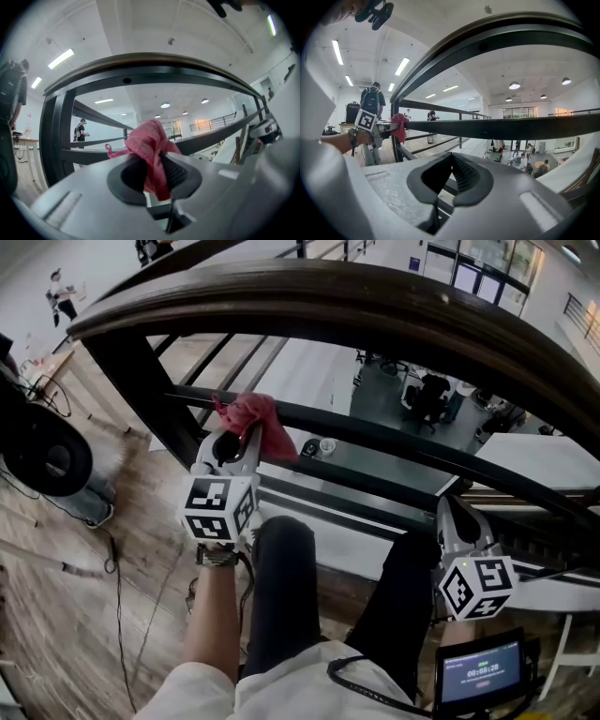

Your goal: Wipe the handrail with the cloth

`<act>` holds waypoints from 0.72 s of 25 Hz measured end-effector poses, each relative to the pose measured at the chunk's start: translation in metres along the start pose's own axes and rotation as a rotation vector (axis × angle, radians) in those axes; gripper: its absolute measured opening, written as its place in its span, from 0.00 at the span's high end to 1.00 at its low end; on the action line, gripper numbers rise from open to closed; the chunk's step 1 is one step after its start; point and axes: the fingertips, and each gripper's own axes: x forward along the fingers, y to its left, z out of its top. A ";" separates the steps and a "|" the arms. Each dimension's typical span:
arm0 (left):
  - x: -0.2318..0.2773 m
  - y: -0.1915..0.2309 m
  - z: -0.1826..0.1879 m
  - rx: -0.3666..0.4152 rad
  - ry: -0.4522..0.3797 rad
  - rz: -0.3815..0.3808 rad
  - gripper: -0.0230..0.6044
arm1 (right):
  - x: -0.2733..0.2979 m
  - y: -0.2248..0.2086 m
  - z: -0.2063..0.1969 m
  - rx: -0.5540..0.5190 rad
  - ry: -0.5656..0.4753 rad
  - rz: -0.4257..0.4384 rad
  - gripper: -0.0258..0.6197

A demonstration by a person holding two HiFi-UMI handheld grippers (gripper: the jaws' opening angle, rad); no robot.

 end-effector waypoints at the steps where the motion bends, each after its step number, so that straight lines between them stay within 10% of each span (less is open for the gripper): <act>1: 0.001 -0.005 0.001 -0.001 0.000 -0.003 0.84 | -0.003 -0.003 0.000 -0.001 -0.002 -0.005 0.96; 18: 0.000 -0.102 0.025 0.060 0.027 -0.098 0.84 | -0.066 -0.039 0.009 0.001 -0.037 -0.045 0.96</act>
